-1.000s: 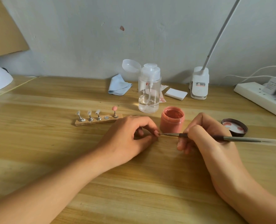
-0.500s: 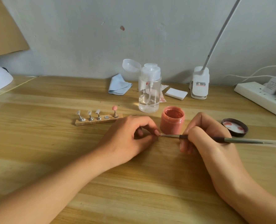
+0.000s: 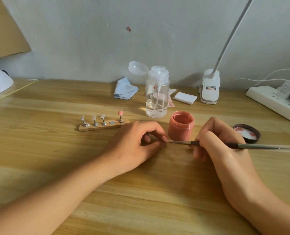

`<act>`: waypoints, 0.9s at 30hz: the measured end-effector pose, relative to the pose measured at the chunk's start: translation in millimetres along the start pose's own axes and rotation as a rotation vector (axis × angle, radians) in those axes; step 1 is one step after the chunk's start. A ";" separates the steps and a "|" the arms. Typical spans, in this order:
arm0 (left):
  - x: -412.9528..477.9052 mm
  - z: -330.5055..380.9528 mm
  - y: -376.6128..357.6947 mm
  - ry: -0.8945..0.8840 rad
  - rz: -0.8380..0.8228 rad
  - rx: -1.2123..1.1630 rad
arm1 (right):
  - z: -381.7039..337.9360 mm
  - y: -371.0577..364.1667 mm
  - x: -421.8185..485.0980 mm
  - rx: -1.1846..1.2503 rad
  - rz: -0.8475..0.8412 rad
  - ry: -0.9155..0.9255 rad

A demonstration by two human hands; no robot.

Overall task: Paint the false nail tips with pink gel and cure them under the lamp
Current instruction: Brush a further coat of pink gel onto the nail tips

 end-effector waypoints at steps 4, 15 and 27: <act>0.4 -0.6 -0.5 0.017 -0.019 -0.033 | 0.5 0.6 0.2 0.029 0.010 0.002; -0.2 -0.4 -0.1 0.026 -0.023 -0.039 | 3.4 -3.0 -0.6 0.100 -0.004 -0.037; -0.6 2.3 0.1 0.017 -0.017 -0.024 | 2.9 -1.4 -0.1 0.125 0.008 -0.026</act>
Point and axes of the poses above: each hand's wrist, its own x-axis towards the middle knuckle, its own y-axis out of the back of the hand, z = x × y, the point moved 9 cm from there along x, towards the middle knuckle, and after that the axes turned 11 degrees about y, right-handed, at the moved point
